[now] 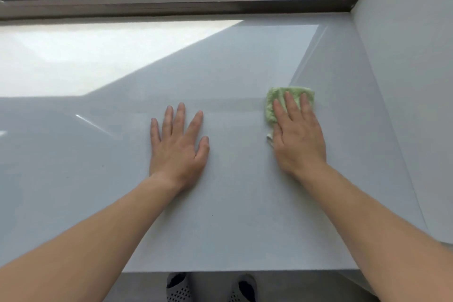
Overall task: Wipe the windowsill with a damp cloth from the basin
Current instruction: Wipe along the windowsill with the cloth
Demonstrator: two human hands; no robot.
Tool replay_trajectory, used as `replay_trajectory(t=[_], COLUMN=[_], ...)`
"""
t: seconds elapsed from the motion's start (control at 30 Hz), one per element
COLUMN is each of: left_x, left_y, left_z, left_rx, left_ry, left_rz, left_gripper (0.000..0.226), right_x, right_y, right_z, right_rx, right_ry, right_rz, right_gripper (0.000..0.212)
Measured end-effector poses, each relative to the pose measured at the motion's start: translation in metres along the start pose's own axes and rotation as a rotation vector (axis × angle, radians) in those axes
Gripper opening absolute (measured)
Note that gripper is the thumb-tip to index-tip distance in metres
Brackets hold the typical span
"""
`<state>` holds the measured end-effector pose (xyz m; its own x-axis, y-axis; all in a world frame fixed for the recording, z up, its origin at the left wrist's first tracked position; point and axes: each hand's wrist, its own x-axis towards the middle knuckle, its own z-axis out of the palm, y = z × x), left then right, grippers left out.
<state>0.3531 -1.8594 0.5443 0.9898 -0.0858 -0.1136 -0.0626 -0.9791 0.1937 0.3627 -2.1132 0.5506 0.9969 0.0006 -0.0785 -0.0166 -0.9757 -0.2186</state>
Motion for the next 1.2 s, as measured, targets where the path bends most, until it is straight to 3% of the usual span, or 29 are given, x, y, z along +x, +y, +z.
replay_trajectory(t=[0.07,0.13,0.2,0.27,0.43,0.47,0.53,0.6,0.67,0.73,0.83,0.9,1.0,1.07,1.1,1.2], left_x=[0.0,0.002,0.001,0.001,0.011,0.02,0.046,0.073,0.092,0.099,0.097,0.1,0.117,0.136,0.145,0.161], left_y=[0.0,0.001,0.001,0.0,0.002,0.001,0.0,0.004,0.006,0.004,0.004,0.006,0.006,0.007,0.009,0.016], left_z=[0.0,0.0,-0.001,-0.001,-0.009,-0.012,-0.017,-0.021,-0.017,-0.012,-0.012,-0.015,-0.021,-0.026,-0.028,-0.023], left_rx=[-0.004,0.0,-0.008,-0.017,-0.012,-0.03,-0.089,-0.114,-0.075,-0.019,-0.031,-0.043,-0.072,-0.134,-0.162,-0.102], left_ry=[0.004,0.008,0.011,0.017,0.071,0.109,0.151,0.091,0.003,-0.012,0.001,0.016,0.136,0.158,0.125,-0.011], left_rz=[-0.004,-0.004,0.002,0.009,0.027,0.051,0.102,0.129,0.108,0.091,0.081,0.074,0.09,0.103,0.11,0.118], left_gripper=[0.066,0.066,0.066,0.065,0.057,0.052,0.045,0.052,0.063,0.065,0.064,0.062,0.049,0.048,0.051,0.063], right_x=[-0.002,-0.017,-0.019,0.003,0.069,0.068,0.053,0.041,0.06,0.095,0.144,0.15,0.138,0.155,0.171,0.218], right_y=[-0.027,-0.043,-0.033,-0.009,0.001,-0.012,-0.033,-0.029,-0.01,0.006,-0.006,-0.033,-0.047,-0.026,-0.013,0.001], right_z=[0.005,0.011,0.01,0.002,-0.009,-0.005,0.006,0.007,-0.003,-0.009,-0.012,-0.005,-0.002,-0.01,-0.015,-0.025], right_rx=[-0.019,-0.019,-0.028,-0.035,0.009,-0.007,-0.034,-0.043,-0.035,-0.024,0.006,-0.016,-0.031,-0.036,-0.035,0.007], right_ry=[0.032,-0.008,-0.09,-0.091,-0.009,0.006,-0.007,-0.074,-0.109,-0.065,0.011,0.024,-0.077,-0.1,-0.086,-0.034], right_rz=[-0.023,-0.221,-0.399,-0.445,0.046,0.032,-0.166,-0.353,-0.412,-0.289,0.049,0.017,-0.293,-0.391,-0.347,0.013], right_gripper=[0.069,0.069,0.067,0.063,0.058,0.059,0.063,0.065,0.063,0.063,0.063,0.061,0.067,0.066,0.065,0.06])
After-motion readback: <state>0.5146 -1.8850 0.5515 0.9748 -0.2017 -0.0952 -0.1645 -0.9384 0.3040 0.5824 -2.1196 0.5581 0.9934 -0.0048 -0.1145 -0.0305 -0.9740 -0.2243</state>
